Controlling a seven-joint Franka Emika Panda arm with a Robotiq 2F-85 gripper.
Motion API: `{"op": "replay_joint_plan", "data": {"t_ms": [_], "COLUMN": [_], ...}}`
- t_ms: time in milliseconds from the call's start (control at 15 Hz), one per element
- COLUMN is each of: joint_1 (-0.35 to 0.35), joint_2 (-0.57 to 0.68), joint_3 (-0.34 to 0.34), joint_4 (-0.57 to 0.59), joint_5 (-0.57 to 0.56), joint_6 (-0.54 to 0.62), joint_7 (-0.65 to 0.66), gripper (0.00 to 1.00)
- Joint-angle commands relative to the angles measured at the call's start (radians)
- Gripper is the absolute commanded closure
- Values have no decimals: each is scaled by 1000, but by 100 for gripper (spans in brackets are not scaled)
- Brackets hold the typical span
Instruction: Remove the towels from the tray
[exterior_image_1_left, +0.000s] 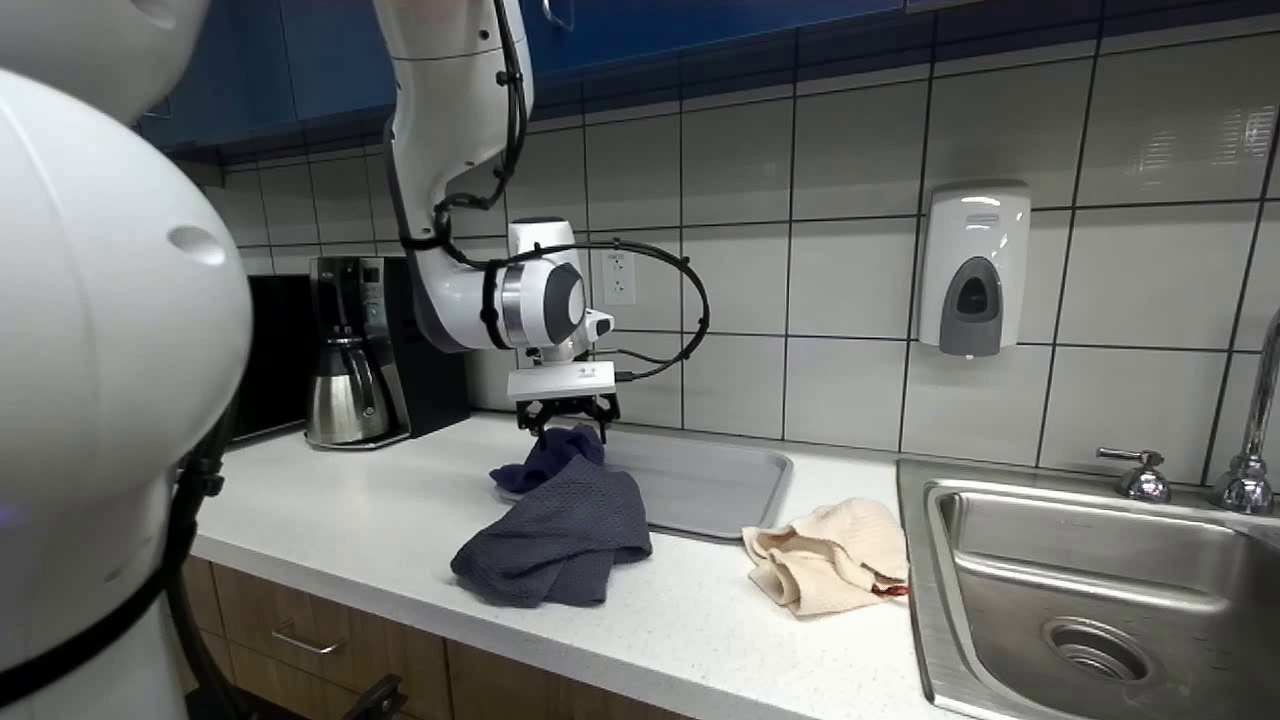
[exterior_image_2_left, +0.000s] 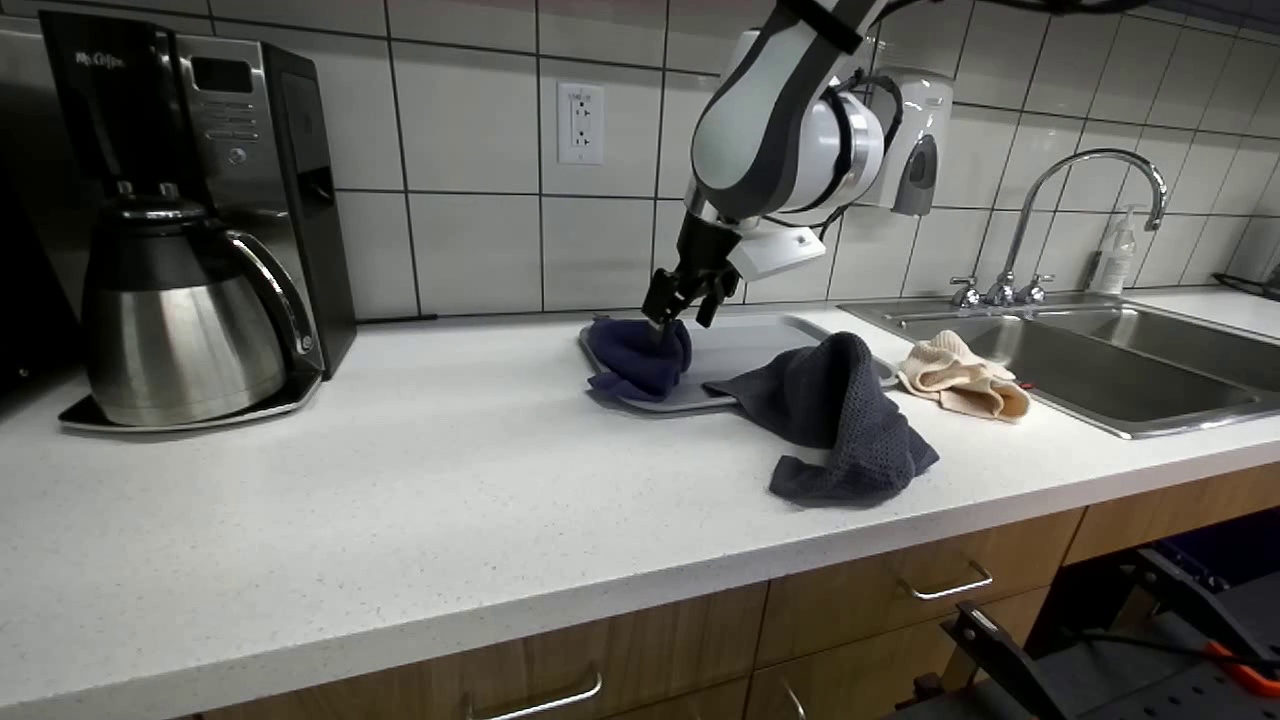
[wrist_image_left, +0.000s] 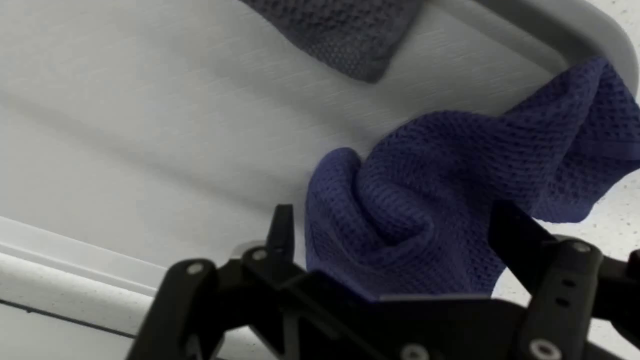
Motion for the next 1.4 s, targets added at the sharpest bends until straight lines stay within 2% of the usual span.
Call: {"op": "replay_joint_plan", "data": {"t_ms": [0,200,933,1000,1067,1333], "joint_1": [30,51,75,74,72,55], "joint_2": [46,77,167,171,175,180], "joint_3": [-38,-56,-47,-46,-45,-31], "joint_4": [58,94,198,202,206,211], "joint_5": [-57,-85,-92,-92,-92,-83], "joint_6": [28,42,31,32,32,32], "joint_7": [-12,-5,-14,-16,-17,-26], "gripper": [0,0,0,25,26,58]}}
